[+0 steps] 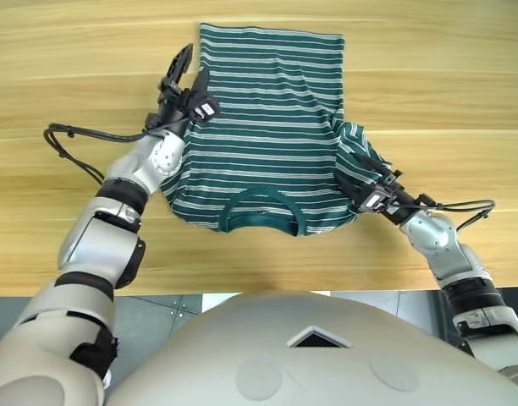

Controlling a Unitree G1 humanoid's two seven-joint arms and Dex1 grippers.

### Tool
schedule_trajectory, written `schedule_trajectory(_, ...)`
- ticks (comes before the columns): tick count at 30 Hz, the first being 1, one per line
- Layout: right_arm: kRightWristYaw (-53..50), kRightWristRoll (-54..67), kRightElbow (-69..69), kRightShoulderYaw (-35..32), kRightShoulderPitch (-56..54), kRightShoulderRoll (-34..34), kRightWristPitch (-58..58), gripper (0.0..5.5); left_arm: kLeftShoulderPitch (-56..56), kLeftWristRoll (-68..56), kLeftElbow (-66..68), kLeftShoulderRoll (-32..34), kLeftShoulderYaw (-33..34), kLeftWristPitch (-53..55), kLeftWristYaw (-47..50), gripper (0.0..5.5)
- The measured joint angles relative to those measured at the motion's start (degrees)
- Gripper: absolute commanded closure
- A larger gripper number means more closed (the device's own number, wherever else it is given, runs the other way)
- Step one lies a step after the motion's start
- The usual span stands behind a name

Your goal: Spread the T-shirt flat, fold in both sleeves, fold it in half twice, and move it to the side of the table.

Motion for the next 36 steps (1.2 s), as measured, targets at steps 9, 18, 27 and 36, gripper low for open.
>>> schedule_trajectory(9, -4.7, 1.4, 8.3, -1.0, -9.5, 5.8, -4.6, 2.92, 20.9, -18.1, -21.9, 7.8, 18.1, -6.0, -8.3, 3.1)
schedule_trajectory(18, 8.5, 6.0, 6.3, 1.7, -8.2, 2.9, -5.5, 2.92, 38.2, -19.8, -32.7, 9.2, 29.8, -0.8, -10.2, 3.1)
schedule_trajectory(27, 5.4, 3.2, 1.8, 1.0, -1.5, -0.2, -2.4, 2.92, 36.1, -17.8, -32.0, 7.1, 29.9, -1.0, -13.2, 3.1)
schedule_trajectory(36, 8.4, 5.3, -8.6, 0.5, 7.8, -5.7, -1.5, 2.92, 34.9, -16.7, -30.6, 6.1, 29.9, -1.9, -14.7, 3.1)
